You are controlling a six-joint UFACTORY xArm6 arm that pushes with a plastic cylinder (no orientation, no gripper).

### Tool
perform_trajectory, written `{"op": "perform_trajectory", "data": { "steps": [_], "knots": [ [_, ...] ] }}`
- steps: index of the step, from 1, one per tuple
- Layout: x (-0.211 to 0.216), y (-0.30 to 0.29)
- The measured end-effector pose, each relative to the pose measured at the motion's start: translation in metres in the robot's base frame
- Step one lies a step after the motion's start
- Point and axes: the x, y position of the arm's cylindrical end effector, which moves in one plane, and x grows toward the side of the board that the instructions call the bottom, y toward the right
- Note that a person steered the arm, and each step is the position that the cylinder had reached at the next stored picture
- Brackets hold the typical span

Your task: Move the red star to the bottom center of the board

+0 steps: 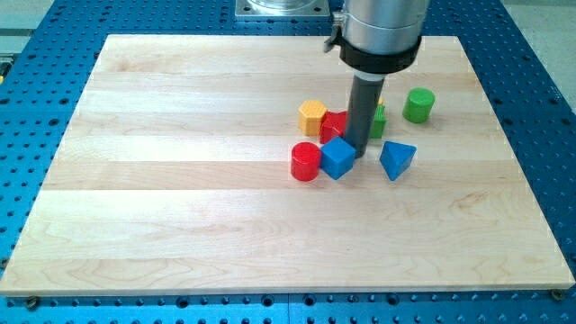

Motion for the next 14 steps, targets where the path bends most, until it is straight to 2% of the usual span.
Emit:
{"op": "perform_trajectory", "data": {
  "steps": [2, 3, 4, 6, 7, 8, 9, 10, 12, 13, 14],
  "knots": [
    [-0.029, 0.035],
    [-0.033, -0.010],
    [-0.033, -0.093],
    [-0.108, -0.085],
    [-0.090, -0.135],
    [-0.023, -0.153],
    [-0.014, -0.144],
    [-0.042, -0.126],
    [0.027, -0.101],
    [0.050, -0.156],
    [0.037, -0.181]
  ]
}}
